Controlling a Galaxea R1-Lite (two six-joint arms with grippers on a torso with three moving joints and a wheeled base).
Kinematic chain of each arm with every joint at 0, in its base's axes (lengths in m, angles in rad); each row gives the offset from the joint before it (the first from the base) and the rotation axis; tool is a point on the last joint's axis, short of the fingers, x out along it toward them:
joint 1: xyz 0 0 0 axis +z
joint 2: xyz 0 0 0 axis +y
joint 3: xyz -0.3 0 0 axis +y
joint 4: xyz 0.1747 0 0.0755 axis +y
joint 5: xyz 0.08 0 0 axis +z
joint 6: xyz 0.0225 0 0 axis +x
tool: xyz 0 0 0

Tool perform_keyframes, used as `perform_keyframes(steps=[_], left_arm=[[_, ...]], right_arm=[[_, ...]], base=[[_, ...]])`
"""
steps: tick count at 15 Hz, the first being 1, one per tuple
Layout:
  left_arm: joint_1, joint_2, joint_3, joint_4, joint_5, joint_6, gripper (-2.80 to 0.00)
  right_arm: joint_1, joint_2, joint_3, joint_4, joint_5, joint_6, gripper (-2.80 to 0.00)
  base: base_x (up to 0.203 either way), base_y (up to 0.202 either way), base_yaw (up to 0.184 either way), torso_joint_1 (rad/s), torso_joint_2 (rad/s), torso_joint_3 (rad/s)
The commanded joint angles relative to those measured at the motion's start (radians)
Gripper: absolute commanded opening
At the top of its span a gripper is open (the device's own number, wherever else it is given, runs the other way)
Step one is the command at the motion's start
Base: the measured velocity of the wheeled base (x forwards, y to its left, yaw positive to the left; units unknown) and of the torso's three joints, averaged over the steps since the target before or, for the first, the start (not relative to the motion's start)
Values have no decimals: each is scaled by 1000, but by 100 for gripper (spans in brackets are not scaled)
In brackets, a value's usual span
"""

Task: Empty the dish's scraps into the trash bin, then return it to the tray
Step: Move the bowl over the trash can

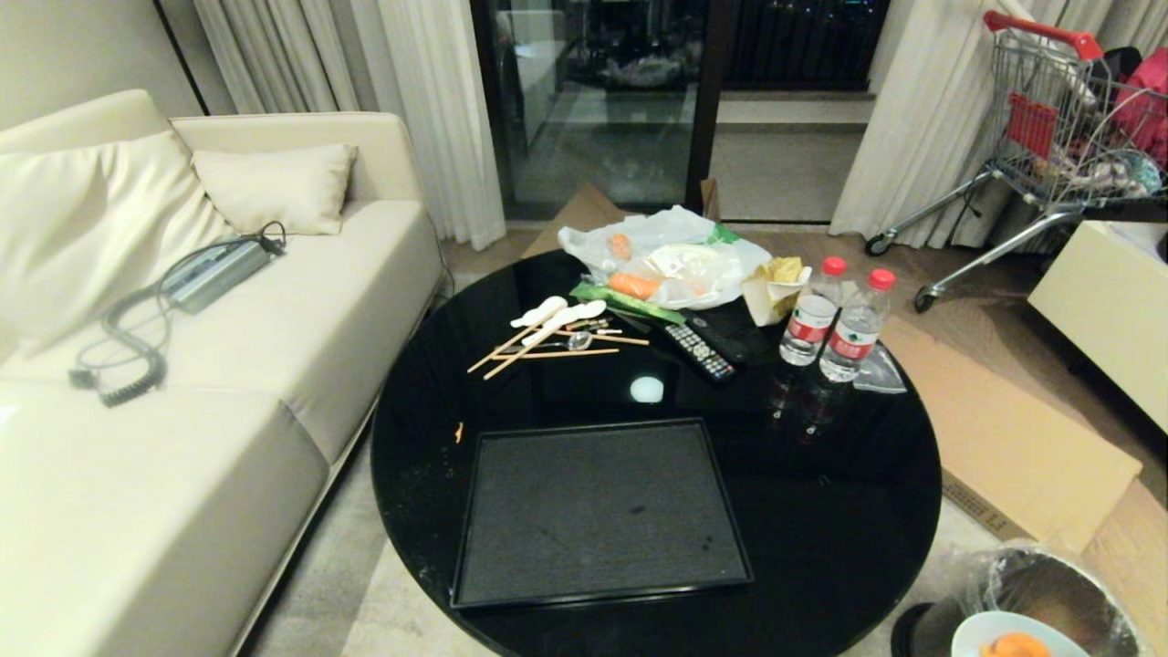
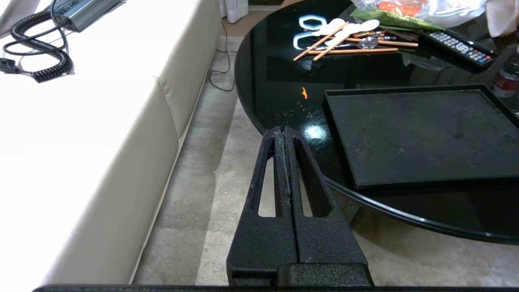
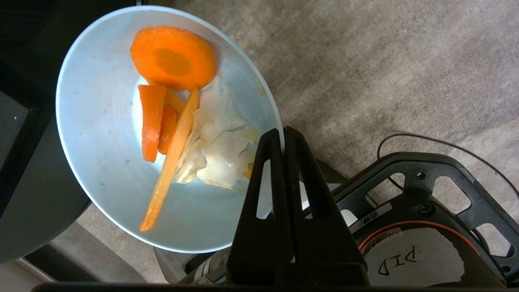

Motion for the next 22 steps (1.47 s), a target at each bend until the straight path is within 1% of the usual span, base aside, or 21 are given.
perform_keyframes(steps=[1, 19, 22], left_arm=[[0, 0, 0, 0, 0, 0, -280], [0, 0, 0, 0, 0, 0, -280], [0, 0, 0, 0, 0, 0, -280]], right_arm=[[0, 1, 0, 3, -2, 5, -280], [0, 4, 14, -1, 0, 7, -280], [0, 7, 15, -1, 0, 19, -280]], base=[[0, 0, 0, 0, 0, 0], [0, 0, 0, 0, 0, 0], [0, 0, 0, 0, 0, 0]])
